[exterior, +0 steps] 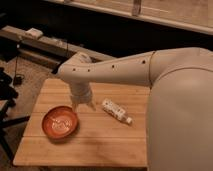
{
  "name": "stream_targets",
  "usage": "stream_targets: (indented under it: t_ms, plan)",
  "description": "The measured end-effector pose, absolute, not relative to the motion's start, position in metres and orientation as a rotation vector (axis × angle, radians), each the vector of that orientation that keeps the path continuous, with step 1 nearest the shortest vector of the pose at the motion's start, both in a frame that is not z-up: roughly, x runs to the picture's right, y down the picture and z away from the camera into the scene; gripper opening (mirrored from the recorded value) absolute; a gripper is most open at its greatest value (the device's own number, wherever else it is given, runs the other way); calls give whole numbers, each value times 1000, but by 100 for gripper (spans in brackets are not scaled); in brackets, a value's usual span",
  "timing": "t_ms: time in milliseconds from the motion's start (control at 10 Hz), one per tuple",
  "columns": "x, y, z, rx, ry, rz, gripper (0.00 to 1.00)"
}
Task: Place the bottle in the ceramic bowl
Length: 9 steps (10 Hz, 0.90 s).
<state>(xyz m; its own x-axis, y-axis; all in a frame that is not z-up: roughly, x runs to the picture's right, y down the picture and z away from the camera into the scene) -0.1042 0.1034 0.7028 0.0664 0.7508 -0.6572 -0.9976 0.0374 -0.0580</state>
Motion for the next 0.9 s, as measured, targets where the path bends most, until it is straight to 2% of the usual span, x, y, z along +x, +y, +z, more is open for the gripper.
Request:
stream_targets:
  t_ms: [900]
  plan:
    - [-104,104,703,-592,527,1440,65]
